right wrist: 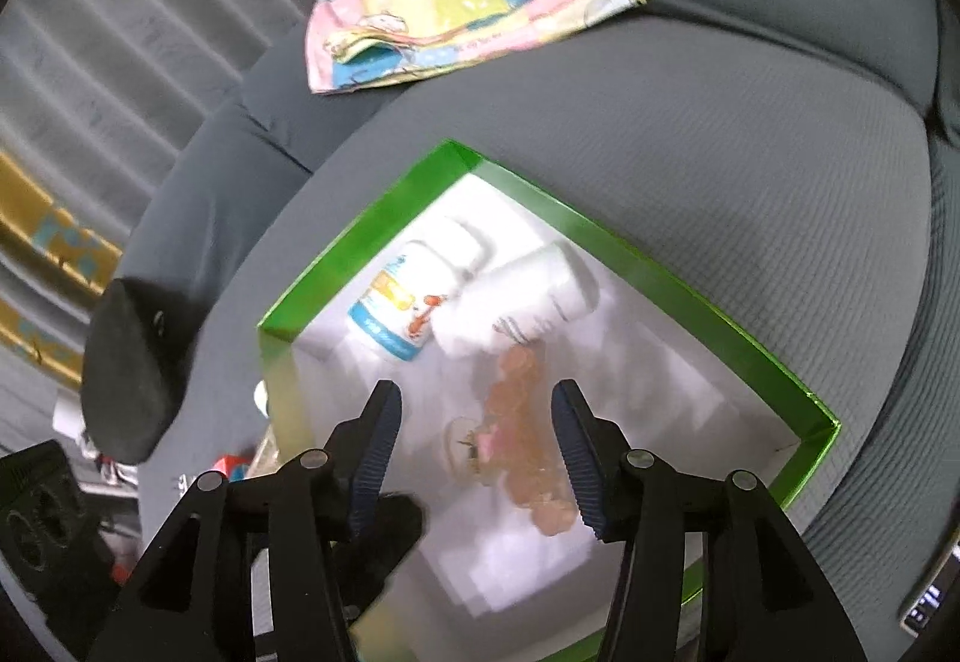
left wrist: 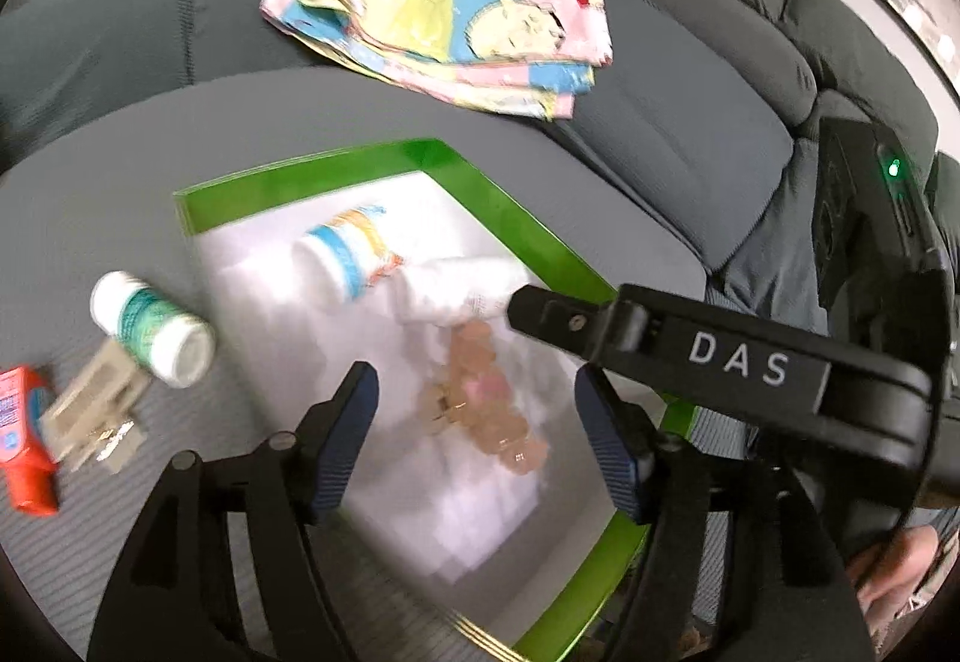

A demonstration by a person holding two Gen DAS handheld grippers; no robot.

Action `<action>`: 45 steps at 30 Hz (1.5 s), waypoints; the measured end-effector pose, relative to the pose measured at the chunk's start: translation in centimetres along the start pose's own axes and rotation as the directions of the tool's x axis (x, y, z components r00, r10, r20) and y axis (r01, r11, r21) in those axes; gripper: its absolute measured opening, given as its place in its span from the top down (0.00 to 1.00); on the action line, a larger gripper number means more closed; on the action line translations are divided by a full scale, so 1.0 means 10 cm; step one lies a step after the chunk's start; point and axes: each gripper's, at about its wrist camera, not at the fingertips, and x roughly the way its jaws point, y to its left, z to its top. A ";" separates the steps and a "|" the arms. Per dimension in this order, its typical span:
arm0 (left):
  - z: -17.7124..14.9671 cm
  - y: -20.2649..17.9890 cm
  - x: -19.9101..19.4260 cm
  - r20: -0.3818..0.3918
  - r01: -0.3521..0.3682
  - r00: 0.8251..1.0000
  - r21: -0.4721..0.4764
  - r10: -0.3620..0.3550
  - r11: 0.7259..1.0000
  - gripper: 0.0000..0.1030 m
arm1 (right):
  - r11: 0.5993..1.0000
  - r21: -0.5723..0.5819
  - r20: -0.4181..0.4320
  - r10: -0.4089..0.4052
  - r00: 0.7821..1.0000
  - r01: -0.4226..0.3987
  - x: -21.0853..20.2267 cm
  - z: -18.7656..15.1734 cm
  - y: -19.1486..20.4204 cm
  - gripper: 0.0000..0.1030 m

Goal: Organize rigid objects
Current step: 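Withdraw the right gripper from the box toward the white plug adapter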

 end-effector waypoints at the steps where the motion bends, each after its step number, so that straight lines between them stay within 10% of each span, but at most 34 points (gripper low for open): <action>1: 0.00 0.04 -0.06 0.014 -0.009 1.000 -0.006 0.009 1.000 0.29 | 1.000 -0.011 0.009 -0.001 1.000 0.001 -0.02 -0.01 0.04 0.43; 14: -0.45 1.18 -1.10 0.119 -0.264 0.948 -0.222 0.294 0.939 0.26 | 0.980 -0.193 0.040 0.064 0.997 -0.055 -0.07 -0.33 0.76 0.41; 23: -0.77 1.89 -1.53 0.115 -0.296 0.919 -0.433 0.378 0.851 0.26 | 0.942 -0.326 0.009 0.081 0.997 -0.074 0.01 -0.67 1.31 0.40; 39: -1.04 2.37 -2.07 0.117 -0.317 0.888 -0.544 0.445 0.777 0.25 | 0.817 -0.482 -0.199 0.249 0.948 -0.316 0.15 -1.30 2.42 0.40; 45: -1.12 2.61 -2.17 0.092 -0.324 0.878 -0.609 0.470 0.724 0.25 | 0.783 -0.551 -0.197 0.213 0.957 -0.288 0.39 -1.39 2.87 0.40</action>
